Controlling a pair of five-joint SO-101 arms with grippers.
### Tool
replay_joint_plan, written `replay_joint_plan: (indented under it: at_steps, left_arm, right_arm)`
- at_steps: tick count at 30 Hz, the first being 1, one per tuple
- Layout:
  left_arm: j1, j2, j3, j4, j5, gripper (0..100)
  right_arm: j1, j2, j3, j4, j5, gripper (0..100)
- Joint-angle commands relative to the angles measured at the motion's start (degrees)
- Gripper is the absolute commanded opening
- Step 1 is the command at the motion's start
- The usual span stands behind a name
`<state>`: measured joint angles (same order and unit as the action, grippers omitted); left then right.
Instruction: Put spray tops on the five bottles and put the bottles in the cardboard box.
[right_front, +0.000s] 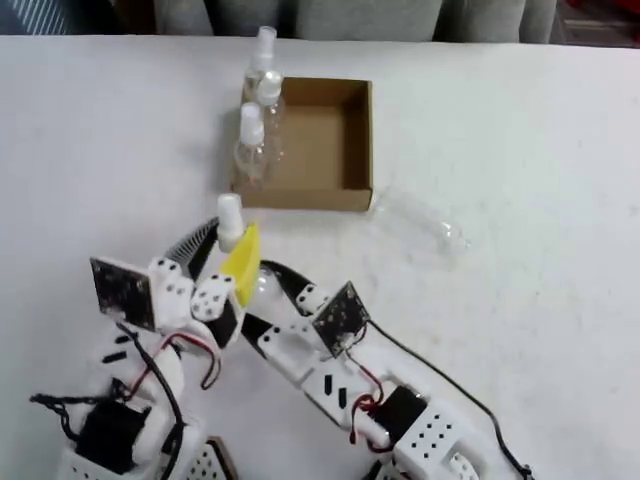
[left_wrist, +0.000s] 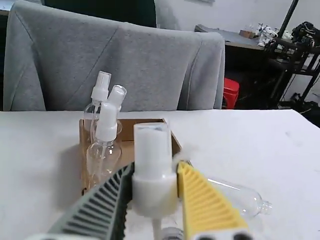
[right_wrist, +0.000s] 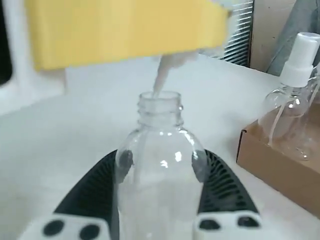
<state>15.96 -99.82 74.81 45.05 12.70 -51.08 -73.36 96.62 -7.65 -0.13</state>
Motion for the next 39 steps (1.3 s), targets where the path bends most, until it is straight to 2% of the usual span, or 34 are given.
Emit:
replay_joint_plan:
  at_steps: [1,4,26,32,34,39]
  left_arm:
    - [3.74,-5.58,1.32,5.54,-0.53,2]
    - [6.46,-5.23,0.53,7.74,-0.53,2]
    - [6.37,-5.14,2.55,7.91,-1.05,2]
    - [6.37,-5.14,6.86,4.04,-1.05,3]
    - [6.37,-5.14,7.65,3.69,-1.05,7]
    - [6.37,-5.14,8.09,5.89,-0.79,26]
  right_arm:
    - [0.13,-0.31,0.53,-0.04,0.53,1.6]
    - [0.13,-0.57,0.53,0.92,0.53,1.6]
    - [4.62,-0.84,0.44,-2.77,-0.09,1.6]
    - [6.90,-0.84,-0.44,-2.68,-5.01,1.6]
    - [6.90,-0.84,-0.44,-2.68,-5.01,1.6]
    - [6.90,-0.84,-0.44,-2.68,-5.01,1.6]
